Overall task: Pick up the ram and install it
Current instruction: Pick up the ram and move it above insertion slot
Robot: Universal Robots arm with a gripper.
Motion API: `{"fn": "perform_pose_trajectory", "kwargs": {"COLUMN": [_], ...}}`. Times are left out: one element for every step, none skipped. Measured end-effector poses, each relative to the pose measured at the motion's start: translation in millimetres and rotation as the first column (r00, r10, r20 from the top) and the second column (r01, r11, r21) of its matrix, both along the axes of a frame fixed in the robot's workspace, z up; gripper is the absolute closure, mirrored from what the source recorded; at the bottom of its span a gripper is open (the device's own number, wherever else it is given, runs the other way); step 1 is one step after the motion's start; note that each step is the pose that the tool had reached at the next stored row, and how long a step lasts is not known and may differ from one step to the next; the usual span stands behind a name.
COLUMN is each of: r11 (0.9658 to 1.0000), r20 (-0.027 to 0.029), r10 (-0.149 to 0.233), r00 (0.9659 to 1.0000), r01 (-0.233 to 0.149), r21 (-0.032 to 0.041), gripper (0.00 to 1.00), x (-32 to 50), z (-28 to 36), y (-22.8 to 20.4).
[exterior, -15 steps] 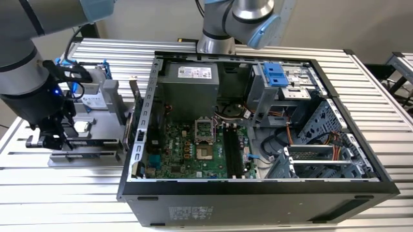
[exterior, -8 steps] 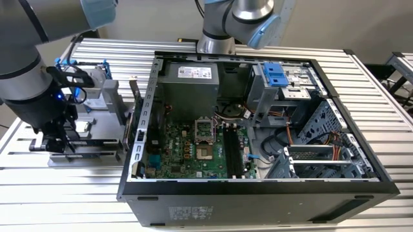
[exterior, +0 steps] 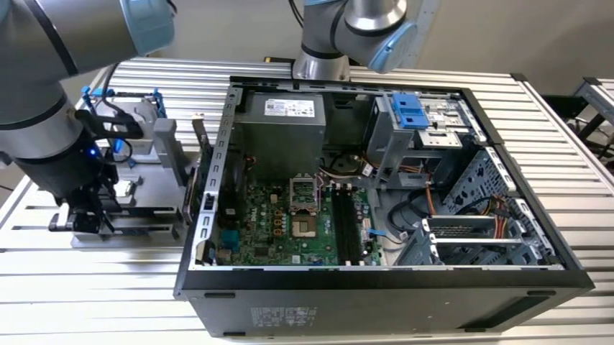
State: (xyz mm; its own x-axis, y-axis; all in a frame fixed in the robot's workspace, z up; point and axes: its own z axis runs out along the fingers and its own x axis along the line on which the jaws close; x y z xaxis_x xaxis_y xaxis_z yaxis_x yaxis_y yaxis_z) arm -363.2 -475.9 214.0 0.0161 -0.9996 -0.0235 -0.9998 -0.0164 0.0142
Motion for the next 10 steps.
{"fn": "perform_pose_trajectory", "kwargs": {"r11": [1.0000, 1.0000, 1.0000, 1.0000, 1.0000, 0.9999, 0.9999, 0.9999, 0.9999, 0.9999], "r20": [0.0001, 0.0000, -0.0005, -0.0011, -0.0017, -0.0020, -0.0021, -0.0023, -0.0023, -0.0024], "r10": [-0.001, -0.002, -0.005, -0.007, -0.010, -0.012, -0.014, -0.016, -0.016, -0.017], "r00": [1.0000, 1.0000, 1.0000, 1.0000, 0.9999, 0.9999, 0.9999, 0.9999, 0.9999, 0.9999], "r01": [0.001, 0.002, 0.005, 0.007, 0.010, 0.012, 0.014, 0.016, 0.016, 0.017], "r21": [0.0001, 0.0001, 0.0000, -0.0002, -0.0002, -0.0002, 0.0000, 0.0000, -0.0001, -0.0001], "gripper": [0.00, 0.00, 0.00, 0.00, 0.00, 0.00, 0.00, 0.00, 0.00, 0.00], "x": [0.0, 0.0, 0.0, 0.0, 0.0, 0.0, 0.0, 0.0, 0.0, 0.0], "z": [-1.4, -2.6, -3.7, -4.5, -5.3, -6.4, -7.5, -8.7, -9.9, -11.3], "y": [0.0, -0.1, -0.3, -0.5, -0.8, -1.1, -1.4, -1.6, -1.9, -2.1]}}
